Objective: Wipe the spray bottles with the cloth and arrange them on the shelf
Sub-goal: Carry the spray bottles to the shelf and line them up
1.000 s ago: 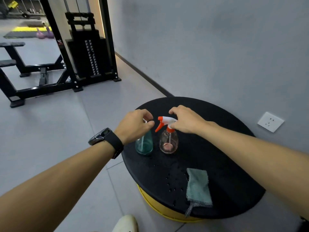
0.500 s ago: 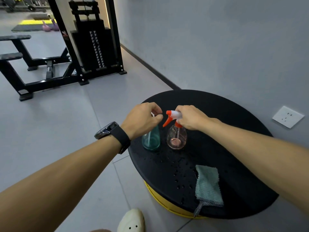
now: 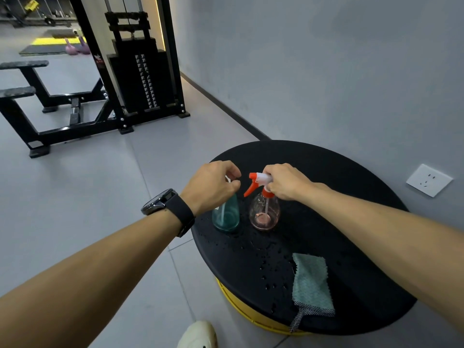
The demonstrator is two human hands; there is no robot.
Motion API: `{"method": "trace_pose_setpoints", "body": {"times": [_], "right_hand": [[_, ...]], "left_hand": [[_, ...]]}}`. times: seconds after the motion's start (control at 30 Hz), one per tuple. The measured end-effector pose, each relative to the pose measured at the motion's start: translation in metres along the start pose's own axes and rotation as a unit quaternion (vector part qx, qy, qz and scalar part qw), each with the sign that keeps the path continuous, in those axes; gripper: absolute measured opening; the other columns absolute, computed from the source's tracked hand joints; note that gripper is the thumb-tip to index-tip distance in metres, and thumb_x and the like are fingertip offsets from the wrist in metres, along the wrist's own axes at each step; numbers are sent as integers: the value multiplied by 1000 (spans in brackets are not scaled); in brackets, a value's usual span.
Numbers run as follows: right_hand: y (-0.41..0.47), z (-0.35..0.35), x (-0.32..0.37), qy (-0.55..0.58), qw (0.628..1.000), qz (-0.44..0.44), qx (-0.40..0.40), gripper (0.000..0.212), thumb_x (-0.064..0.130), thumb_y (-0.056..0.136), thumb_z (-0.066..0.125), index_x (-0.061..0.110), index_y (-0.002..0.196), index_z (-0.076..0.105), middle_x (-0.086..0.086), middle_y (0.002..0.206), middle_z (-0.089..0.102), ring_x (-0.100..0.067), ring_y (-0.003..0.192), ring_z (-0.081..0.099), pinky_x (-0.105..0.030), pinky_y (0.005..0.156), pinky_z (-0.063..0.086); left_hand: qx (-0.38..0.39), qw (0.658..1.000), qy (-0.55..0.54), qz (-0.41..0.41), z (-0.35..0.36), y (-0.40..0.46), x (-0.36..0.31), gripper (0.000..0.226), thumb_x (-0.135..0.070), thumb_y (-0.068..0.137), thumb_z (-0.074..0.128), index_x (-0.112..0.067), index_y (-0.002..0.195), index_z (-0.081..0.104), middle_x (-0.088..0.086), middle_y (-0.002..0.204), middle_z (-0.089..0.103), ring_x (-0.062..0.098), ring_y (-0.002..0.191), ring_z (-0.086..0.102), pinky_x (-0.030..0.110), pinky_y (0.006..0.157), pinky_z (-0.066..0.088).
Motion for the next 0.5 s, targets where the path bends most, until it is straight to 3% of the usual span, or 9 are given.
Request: {"method": "trace_pose_setpoints", "body": {"times": [0.5], "right_hand": [[-20, -35, -3, -11, 1000, 3, -4, 34, 16, 88, 68, 11, 120, 57, -10, 113, 62, -22, 95, 59, -29, 72, 43]], "left_hand": [[-2, 1000, 13, 0, -18, -2, -17, 24, -23, 95, 57, -15, 116, 66, -2, 115, 68, 13, 101, 62, 20, 82, 44]]}}
Point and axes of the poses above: each hand's wrist, its own y-axis towards the middle knuckle, its own z-axis out of the palm, x = y × z, the point moved 4 cm from there along y, towards the middle knuckle
